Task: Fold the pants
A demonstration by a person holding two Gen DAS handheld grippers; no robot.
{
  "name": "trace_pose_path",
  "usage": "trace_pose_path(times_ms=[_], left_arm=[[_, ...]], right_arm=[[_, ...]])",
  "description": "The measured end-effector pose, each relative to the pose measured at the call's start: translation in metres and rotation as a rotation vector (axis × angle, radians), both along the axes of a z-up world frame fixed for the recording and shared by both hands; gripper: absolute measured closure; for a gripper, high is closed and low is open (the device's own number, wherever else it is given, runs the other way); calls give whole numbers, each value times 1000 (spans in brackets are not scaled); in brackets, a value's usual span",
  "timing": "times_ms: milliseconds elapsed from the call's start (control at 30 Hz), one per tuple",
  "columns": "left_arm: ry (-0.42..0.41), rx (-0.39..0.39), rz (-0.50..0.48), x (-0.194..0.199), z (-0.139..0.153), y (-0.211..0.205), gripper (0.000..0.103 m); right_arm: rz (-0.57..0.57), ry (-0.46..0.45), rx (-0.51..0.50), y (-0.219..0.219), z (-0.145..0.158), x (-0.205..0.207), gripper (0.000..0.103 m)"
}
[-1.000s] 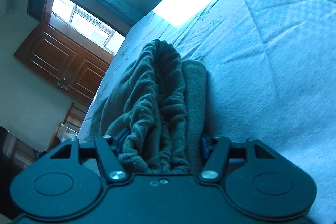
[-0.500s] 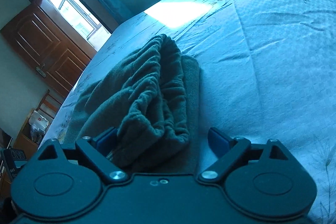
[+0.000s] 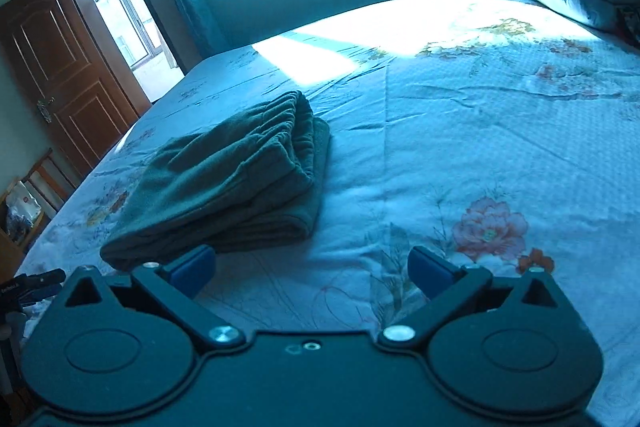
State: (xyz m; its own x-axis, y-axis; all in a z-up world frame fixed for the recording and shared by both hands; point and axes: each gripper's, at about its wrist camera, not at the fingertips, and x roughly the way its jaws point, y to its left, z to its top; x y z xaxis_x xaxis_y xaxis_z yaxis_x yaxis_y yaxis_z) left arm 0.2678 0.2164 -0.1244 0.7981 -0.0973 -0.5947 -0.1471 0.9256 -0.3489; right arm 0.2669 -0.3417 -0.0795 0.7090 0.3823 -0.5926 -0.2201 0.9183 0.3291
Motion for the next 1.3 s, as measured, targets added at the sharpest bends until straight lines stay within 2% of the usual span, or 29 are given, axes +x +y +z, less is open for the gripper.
trace_pose_path(times_ms=[233,367,500,733,1100,1200,1300], left_arm=[[-51,-39,60,-115,15,-3,0],[-47,-73,40,-156,30,-19,0],[-121,-86,34,-192,56,-39,0],[-188,26,-26,-241,100,-84,0],[-289,166,-107,-303,160,-149,0],[-312,211,-138,-316,176,-158,0],[-331,221,-162,-321,188,-161,0]], right_arm=[[-67,-64,-64,-21,20,-114,6],[-65,-81,-70,-13,28,-163,6],[-38,-126,-68,9,38,-202,6],[9,-207,-13,31,68,-246,6],[69,-372,-134,70,122,-308,6],[77,-386,-156,78,132,-320,6],[60,-403,-181,84,141,-326,6]])
